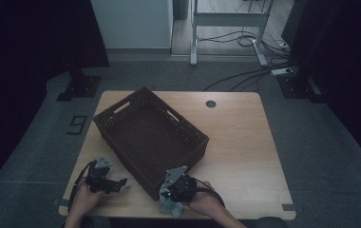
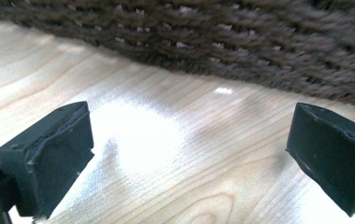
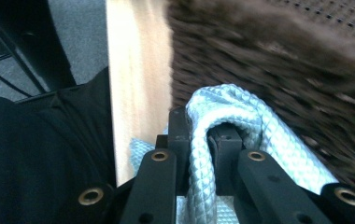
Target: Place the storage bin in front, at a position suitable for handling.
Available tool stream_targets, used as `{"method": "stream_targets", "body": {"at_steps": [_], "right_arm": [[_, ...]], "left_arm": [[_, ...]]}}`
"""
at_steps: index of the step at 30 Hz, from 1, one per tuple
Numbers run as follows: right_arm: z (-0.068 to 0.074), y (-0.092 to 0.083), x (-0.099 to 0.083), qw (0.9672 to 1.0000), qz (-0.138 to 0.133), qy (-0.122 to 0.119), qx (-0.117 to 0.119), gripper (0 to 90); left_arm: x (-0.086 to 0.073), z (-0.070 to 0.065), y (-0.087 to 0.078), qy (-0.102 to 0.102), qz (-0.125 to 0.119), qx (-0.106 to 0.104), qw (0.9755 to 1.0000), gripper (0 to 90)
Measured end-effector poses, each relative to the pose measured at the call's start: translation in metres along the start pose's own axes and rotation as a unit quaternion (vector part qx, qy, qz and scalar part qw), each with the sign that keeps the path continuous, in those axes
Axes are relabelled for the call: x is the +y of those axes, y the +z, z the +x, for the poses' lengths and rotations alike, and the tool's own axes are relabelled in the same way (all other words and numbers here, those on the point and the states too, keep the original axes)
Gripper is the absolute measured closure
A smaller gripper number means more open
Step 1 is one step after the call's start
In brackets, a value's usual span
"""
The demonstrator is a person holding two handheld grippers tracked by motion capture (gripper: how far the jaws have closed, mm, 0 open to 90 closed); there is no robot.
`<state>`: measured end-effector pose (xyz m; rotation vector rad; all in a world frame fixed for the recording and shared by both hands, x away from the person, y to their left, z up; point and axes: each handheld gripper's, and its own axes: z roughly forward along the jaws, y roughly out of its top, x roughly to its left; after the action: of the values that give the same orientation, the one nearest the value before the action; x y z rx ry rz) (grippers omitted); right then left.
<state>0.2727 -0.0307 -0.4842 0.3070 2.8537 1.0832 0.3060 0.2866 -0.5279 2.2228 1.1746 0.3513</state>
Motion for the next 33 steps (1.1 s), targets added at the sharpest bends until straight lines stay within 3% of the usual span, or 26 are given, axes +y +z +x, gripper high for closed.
{"method": "stream_targets", "body": {"at_steps": [9,16,20,33], "right_arm": [[-0.021,-0.011,-0.013,0.9991,0.001,0.029,-0.031,81.5],[-0.034,-0.019,-0.020,0.9977,0.004,0.044,-0.051,81.6],[-0.044,-0.025,-0.026,0.9964,0.002,0.055,-0.065,81.6],[-0.073,-0.042,-0.044,0.9893,0.001,0.098,-0.108,81.4]], "left_arm": [[-0.004,0.000,0.010,0.015,0.039,0.011,0.9991,0.0],[-0.006,0.002,0.011,0.007,0.027,0.016,0.9995,0.0],[-0.006,0.002,0.013,-0.010,0.016,0.029,0.9994,0.0],[-0.007,0.003,0.015,-0.016,-0.001,0.035,0.9993,0.0]]}}
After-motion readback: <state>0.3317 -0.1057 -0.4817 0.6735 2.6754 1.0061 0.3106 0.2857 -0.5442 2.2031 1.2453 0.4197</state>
